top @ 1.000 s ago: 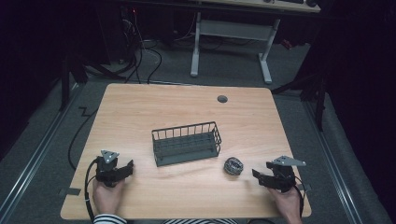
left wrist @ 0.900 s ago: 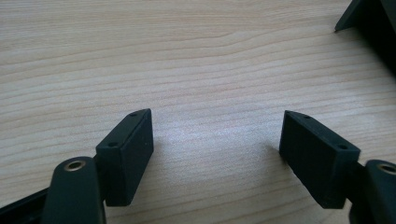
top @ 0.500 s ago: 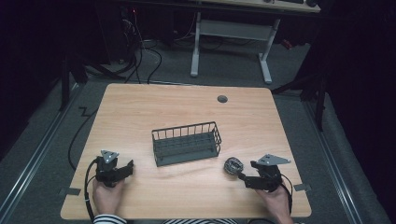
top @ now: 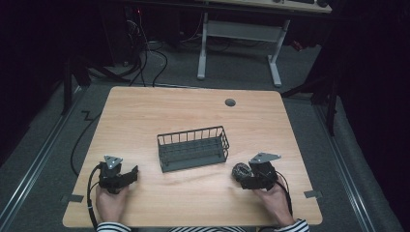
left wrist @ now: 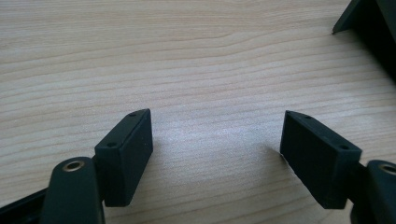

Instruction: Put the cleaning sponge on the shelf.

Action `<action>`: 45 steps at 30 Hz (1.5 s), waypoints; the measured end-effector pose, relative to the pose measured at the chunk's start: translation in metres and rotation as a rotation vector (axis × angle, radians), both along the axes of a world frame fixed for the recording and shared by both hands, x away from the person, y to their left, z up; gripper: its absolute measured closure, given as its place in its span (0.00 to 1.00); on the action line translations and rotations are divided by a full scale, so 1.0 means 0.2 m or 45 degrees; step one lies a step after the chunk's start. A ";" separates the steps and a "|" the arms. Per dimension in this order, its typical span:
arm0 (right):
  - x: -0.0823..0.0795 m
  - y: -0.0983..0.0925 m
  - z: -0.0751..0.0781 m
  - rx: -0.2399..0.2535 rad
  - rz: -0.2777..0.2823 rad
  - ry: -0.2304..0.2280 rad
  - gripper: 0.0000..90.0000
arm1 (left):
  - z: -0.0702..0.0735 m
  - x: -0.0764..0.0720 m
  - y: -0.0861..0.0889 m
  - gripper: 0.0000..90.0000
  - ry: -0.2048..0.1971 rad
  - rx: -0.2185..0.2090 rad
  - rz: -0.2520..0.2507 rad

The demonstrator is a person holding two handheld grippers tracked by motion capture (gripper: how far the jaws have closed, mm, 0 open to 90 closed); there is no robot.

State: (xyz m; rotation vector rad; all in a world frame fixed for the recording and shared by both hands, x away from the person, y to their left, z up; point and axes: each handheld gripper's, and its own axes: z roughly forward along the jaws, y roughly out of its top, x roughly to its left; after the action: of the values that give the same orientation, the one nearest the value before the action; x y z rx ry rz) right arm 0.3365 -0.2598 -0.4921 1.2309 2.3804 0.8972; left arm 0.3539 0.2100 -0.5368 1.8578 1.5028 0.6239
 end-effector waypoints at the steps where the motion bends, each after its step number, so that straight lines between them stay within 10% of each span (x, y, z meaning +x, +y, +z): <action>1: 0.01 0.00 0.00 -0.009 0.000 0.009 0.24 | 0.00 0.00 0.00 0.29 0.000 0.000 0.000; 28: 0.03 0.03 -0.05 -0.062 0.018 0.044 0.37 | 0.00 0.00 0.00 0.28 0.000 -0.008 -0.001; 45: 0.07 -0.02 0.20 0.065 0.062 -0.010 0.37 | 0.00 0.00 0.00 0.28 0.000 -0.002 0.000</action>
State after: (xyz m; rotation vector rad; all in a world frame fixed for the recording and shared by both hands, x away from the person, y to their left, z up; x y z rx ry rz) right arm 0.3513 -0.2632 -0.4520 1.1907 2.4046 0.9819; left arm 0.3540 0.2102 -0.5368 1.8568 1.5024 0.6230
